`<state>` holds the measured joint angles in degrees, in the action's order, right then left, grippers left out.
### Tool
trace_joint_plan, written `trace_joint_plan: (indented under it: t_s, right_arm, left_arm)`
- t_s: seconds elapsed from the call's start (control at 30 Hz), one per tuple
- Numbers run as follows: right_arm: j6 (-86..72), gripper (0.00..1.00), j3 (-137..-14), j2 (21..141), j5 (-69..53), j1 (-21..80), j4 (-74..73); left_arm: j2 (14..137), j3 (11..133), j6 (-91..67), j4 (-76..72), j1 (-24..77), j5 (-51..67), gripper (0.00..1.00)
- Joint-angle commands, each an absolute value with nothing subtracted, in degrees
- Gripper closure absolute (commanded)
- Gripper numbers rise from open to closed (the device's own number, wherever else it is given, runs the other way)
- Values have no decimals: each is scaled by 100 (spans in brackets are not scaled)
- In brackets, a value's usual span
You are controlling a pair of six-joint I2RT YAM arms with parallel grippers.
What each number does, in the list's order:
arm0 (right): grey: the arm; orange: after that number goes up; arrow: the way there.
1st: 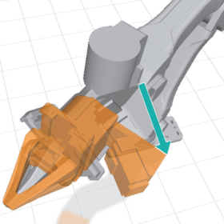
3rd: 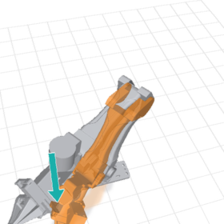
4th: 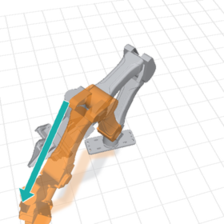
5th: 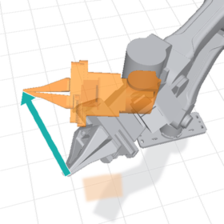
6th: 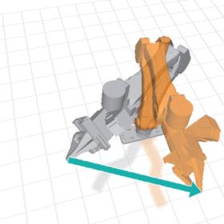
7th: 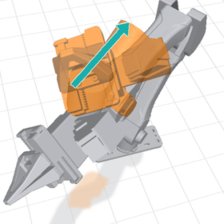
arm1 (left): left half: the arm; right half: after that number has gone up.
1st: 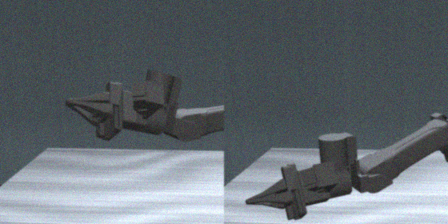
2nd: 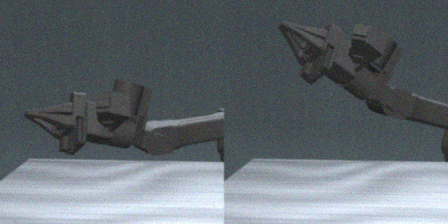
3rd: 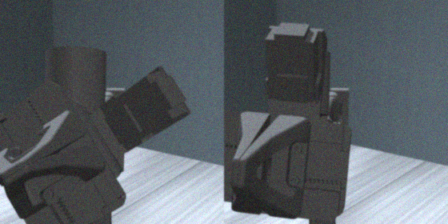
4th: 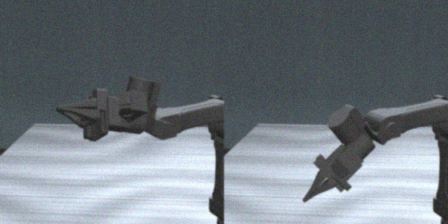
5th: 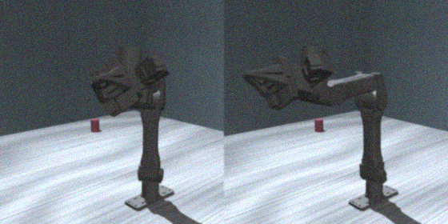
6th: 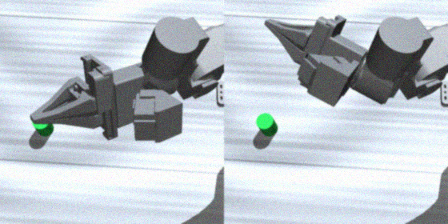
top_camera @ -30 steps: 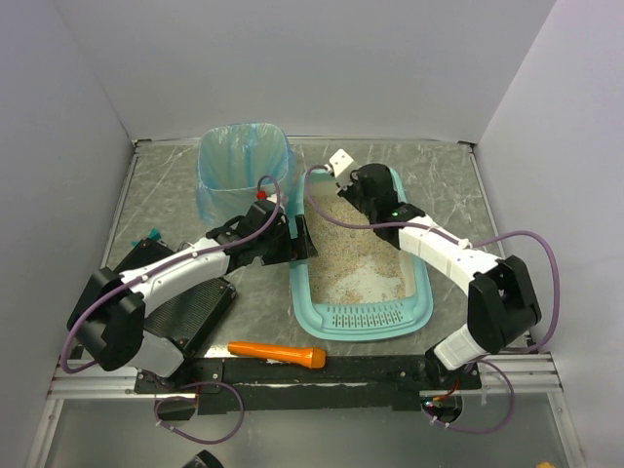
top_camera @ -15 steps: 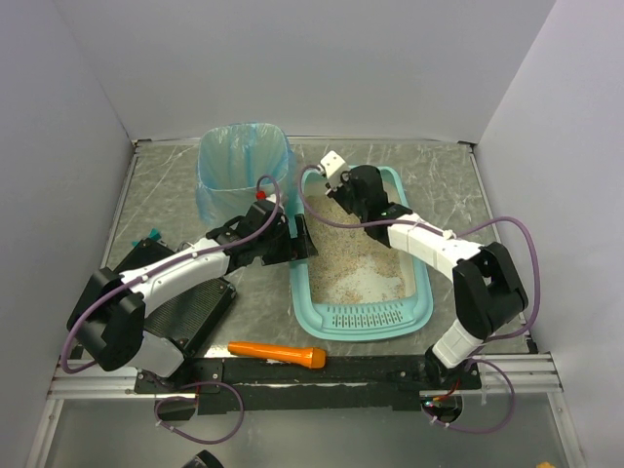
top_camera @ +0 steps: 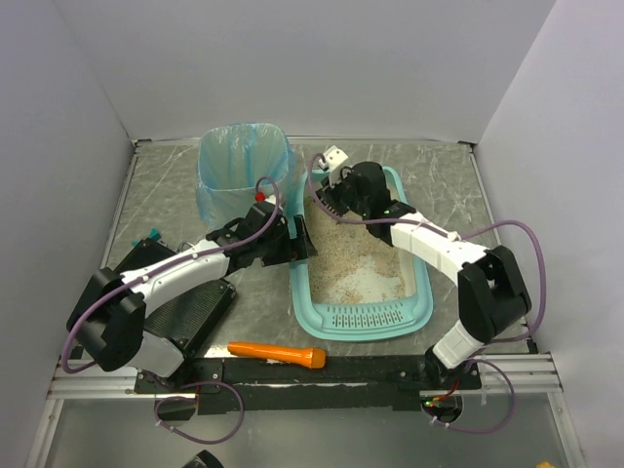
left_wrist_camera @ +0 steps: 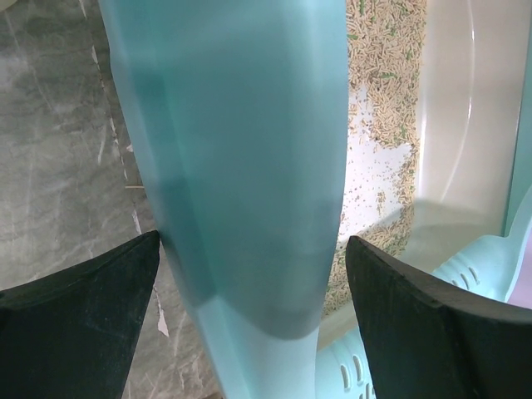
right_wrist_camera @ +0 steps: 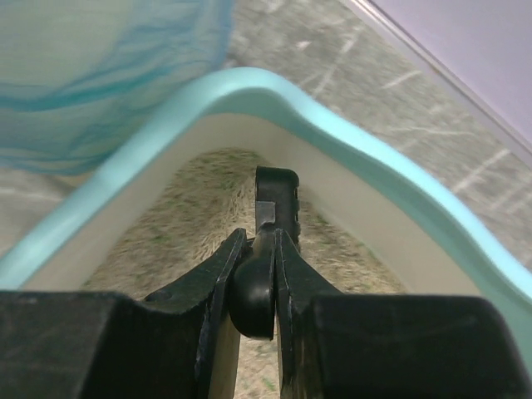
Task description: Clean the litter box
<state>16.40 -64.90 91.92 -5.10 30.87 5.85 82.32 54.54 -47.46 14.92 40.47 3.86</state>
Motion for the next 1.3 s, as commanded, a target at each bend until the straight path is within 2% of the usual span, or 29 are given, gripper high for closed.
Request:
trace_joint_plan:
  t_s: [0.0, 0.2, 0.43, 0.5, 0.63, 0.8, 0.87, 1.07, 1.27]
  right_arm:
    - [1581, 100, -6180, 8412, -1161, 3138, 668]
    - [2319, 100, -6038, 8121, -1038, 3059, 809]
    - [3031, 100, -6451, 9033, -966, 3023, 1010]
    - [3050, 100, -6530, 9210, -1159, 3023, 1089]
    - [3252, 100, -6215, 9220, -2247, 3024, 1362]
    - [3182, 100, -5977, 8781, -3679, 3015, 740]
    - [3085, 100, -5907, 8509, -3866, 3015, 230]
    - [2821, 100, -5204, 7367, -3333, 3023, -386]
    - [2189, 100, -4887, 6233, -987, 2971, -254]
  left_arm:
    - [8007, 5396, -4799, 1257, 4061, 343, 3]
    - [8016, 5388, -4737, 1283, 4052, 334, 3]
    - [8103, 5475, -4755, 1327, 4052, 316, 1]
    - [8121, 5493, -4746, 1371, 4052, 316, 5]
    - [8069, 5467, -4755, 1362, 4043, 308, 13]
    - [7998, 5388, -4720, 1257, 4052, 299, 13]
    - [8007, 5396, -4702, 1239, 4043, 308, 14]
    - [8077, 5388, -4544, 1090, 4052, 492, 19]
    - [8121, 5405, -4088, 670, 4060, 843, 23]
